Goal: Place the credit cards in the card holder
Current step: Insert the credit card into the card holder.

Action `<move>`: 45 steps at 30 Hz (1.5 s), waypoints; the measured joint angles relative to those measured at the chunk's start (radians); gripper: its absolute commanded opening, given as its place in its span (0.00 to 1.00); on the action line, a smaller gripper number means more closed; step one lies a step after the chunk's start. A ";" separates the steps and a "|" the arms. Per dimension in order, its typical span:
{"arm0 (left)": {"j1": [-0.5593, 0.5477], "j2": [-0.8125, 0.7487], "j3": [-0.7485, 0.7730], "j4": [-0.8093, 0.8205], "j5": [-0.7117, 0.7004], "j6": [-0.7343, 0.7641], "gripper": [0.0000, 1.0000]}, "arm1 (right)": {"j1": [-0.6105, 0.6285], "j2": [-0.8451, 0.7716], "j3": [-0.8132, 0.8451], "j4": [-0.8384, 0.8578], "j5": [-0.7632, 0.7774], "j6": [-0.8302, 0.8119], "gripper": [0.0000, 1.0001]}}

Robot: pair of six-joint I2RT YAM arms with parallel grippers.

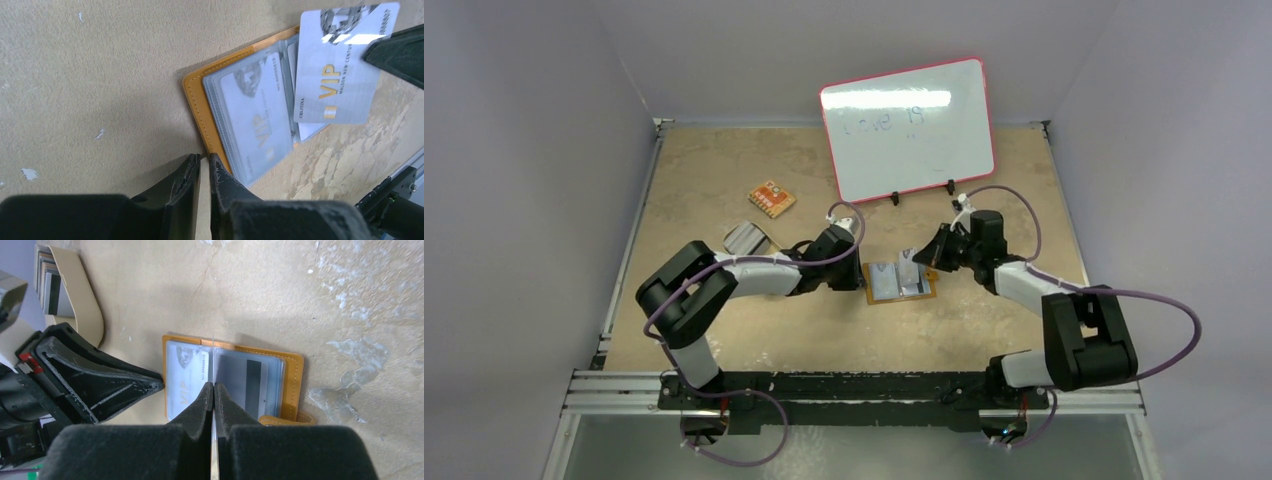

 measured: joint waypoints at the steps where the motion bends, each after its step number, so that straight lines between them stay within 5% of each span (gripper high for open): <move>1: -0.001 0.000 0.002 -0.005 -0.003 0.000 0.12 | -0.002 0.008 -0.005 0.008 -0.006 0.000 0.00; 23: -0.004 -0.027 0.028 -0.109 -0.076 0.006 0.10 | -0.019 -0.032 -0.026 0.065 -0.087 0.007 0.00; 45: -0.004 0.006 0.011 -0.016 -0.010 -0.020 0.04 | -0.021 0.099 -0.089 0.222 -0.131 0.039 0.00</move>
